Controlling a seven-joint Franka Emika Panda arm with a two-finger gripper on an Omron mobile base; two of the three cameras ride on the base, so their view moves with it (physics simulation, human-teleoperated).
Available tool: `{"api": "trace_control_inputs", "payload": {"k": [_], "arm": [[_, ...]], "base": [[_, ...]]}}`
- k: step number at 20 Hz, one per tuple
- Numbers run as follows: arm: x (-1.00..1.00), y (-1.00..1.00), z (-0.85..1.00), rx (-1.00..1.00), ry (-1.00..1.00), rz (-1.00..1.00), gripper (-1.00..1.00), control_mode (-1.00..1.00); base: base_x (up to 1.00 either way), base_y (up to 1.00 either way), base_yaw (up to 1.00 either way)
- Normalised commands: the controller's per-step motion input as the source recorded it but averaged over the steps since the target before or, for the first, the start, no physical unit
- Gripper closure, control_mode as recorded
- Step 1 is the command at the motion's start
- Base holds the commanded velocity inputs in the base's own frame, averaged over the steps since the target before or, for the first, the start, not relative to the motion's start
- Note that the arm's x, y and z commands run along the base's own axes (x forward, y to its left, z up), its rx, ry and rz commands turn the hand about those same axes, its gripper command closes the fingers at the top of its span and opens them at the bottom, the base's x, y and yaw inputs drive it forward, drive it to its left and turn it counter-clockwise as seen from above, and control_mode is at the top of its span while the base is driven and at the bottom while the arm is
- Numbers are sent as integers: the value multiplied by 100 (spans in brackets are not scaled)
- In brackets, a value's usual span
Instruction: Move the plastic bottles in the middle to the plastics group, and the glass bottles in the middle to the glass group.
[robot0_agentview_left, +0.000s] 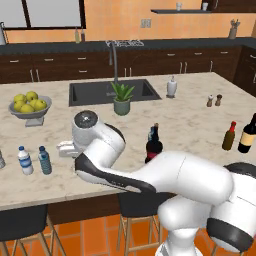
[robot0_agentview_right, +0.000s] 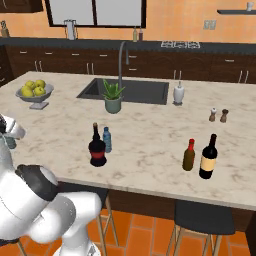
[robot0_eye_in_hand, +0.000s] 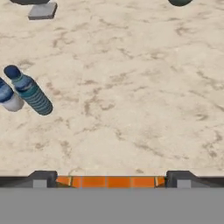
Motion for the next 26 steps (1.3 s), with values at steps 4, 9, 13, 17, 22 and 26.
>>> {"api": "trace_control_inputs", "payload": {"k": [4,9,13,17,22,26], "arm": [[-23,-100,2,0,44,-22,-100,-100],[-58,-100,0,-6,39,-9,-100,-100],[-24,-100,7,-22,29,-2,-100,-100],[-17,-100,76,-17,6,0,-100,-100],[-46,-100,47,-4,3,0,-100,-100],[-54,-88,-37,6,-31,0,-100,-100]], "base": [[0,0,0],[0,0,0],[0,0,0],[0,0,0],[0,0,0],[0,0,0]]}}
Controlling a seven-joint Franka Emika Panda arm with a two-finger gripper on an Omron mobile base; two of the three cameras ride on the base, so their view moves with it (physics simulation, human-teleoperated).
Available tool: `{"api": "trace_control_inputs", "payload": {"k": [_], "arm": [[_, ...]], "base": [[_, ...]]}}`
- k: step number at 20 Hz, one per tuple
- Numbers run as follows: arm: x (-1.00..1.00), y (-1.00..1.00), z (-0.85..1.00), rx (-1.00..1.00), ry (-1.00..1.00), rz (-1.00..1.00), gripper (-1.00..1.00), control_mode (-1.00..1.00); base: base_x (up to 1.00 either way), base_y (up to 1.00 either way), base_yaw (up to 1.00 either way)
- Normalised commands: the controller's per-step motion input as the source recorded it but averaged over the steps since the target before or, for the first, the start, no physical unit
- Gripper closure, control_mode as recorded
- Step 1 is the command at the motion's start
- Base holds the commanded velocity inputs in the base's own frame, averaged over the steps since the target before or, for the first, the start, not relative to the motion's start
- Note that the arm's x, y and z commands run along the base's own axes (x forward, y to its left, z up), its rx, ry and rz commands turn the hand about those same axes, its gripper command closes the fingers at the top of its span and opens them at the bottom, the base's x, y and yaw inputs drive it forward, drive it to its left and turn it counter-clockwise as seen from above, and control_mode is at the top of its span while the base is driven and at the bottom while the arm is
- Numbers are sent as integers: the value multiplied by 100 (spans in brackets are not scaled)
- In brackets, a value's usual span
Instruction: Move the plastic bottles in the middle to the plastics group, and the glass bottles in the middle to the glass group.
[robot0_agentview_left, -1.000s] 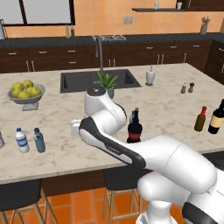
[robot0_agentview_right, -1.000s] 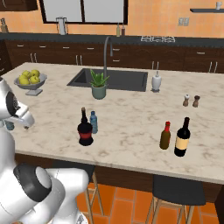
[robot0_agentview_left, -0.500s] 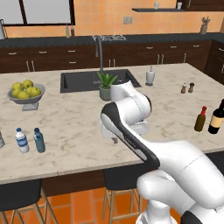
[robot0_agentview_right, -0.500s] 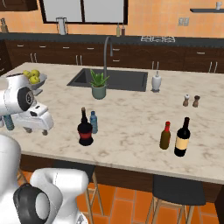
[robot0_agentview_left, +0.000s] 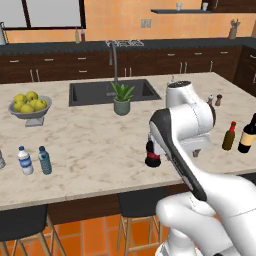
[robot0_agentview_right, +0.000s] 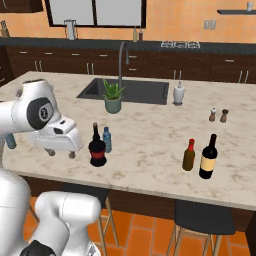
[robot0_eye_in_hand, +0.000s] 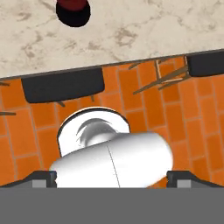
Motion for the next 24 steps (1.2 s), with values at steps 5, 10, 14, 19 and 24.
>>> {"api": "trace_control_inputs", "payload": {"k": [5,10,14,19,24], "arm": [[78,-30,36,16,-21,0,-100,-100],[87,-19,5,16,-7,1,-100,-100],[55,0,-3,9,-19,5,-100,-100],[21,0,-23,-3,-12,0,-100,-100],[57,16,-45,-14,-4,0,-100,-100]], "base": [[0,0,0],[0,0,0],[0,0,0],[0,0,0],[0,0,0]]}}
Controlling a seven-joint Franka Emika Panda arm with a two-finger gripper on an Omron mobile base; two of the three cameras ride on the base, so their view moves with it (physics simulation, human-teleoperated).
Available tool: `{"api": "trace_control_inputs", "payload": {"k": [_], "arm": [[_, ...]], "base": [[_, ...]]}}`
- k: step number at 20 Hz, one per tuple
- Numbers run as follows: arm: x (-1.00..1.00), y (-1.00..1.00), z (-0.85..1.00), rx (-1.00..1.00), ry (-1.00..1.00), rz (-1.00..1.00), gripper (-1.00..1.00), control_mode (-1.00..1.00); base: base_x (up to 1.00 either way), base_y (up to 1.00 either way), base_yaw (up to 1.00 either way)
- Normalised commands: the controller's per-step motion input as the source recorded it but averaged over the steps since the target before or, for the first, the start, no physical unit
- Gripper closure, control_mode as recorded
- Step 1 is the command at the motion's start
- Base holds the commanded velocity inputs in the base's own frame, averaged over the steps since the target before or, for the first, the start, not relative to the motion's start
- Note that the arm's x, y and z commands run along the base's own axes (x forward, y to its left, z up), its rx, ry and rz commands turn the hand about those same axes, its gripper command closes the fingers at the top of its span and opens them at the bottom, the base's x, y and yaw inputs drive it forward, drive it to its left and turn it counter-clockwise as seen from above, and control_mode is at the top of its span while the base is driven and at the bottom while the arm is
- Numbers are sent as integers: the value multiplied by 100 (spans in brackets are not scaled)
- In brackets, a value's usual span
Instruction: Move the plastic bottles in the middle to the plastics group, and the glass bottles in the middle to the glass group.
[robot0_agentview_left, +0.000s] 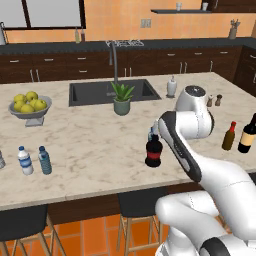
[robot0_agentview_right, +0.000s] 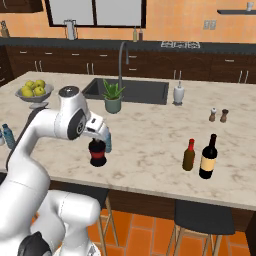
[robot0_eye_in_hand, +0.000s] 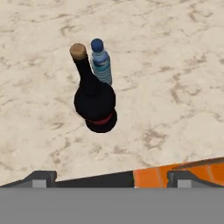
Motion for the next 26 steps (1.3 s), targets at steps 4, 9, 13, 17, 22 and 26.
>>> {"api": "trace_control_inputs", "payload": {"k": [4,9,13,17,22,26], "arm": [[67,2,-3,-1,-7,0,-100,-100],[54,0,-30,0,-3,0,-100,-100],[16,4,-35,0,0,0,-100,-100],[7,20,-31,0,0,0,-100,-100],[17,11,-29,0,0,0,-100,-100],[44,0,-13,0,-1,0,-100,-100]], "base": [[0,0,0],[0,0,0],[0,0,0],[0,0,0],[0,0,0],[0,0,0]]}}
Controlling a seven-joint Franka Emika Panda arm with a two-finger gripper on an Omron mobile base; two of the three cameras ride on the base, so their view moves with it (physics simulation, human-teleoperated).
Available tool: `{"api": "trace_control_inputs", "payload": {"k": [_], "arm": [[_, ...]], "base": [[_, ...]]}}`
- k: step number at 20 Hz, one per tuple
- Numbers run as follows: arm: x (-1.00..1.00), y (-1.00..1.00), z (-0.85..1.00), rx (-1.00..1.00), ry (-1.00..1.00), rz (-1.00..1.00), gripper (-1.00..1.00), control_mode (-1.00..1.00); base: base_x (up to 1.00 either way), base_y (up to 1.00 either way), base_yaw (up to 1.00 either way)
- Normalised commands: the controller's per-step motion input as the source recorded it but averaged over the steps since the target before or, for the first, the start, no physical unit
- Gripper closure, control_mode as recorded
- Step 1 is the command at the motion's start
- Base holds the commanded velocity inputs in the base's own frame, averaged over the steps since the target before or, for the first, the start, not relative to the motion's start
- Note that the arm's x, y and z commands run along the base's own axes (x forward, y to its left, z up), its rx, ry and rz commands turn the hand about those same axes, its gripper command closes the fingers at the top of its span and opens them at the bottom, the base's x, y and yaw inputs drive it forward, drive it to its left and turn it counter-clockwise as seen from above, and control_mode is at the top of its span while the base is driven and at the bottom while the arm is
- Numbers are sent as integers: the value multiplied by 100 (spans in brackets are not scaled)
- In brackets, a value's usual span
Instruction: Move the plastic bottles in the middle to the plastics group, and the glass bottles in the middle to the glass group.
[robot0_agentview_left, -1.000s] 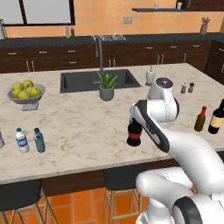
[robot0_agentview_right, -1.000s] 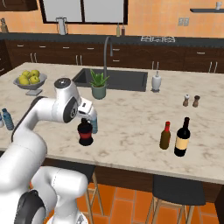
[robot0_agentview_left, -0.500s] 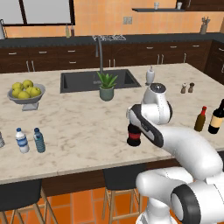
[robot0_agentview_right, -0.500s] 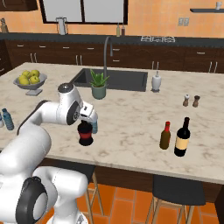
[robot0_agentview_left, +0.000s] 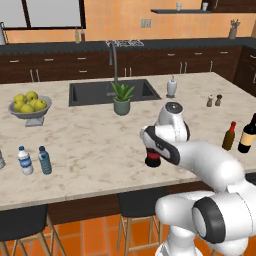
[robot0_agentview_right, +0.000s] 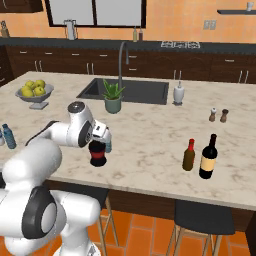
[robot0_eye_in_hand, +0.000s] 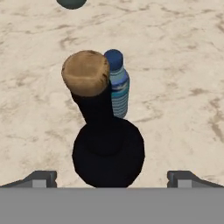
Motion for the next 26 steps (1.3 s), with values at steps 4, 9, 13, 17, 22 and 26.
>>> {"api": "trace_control_inputs", "payload": {"k": [4,9,13,17,22,26], "arm": [[33,0,-8,0,0,0,-100,-100],[31,0,-19,0,0,0,-100,-100],[5,0,-2,0,-1,0,-100,-100],[0,0,0,0,-1,0,100,-100],[0,0,0,0,0,0,100,-100],[-40,-8,-1,0,-1,0,100,-100]], "base": [[0,0,0],[0,0,0],[0,0,0],[0,0,0],[0,0,0],[0,0,0]]}}
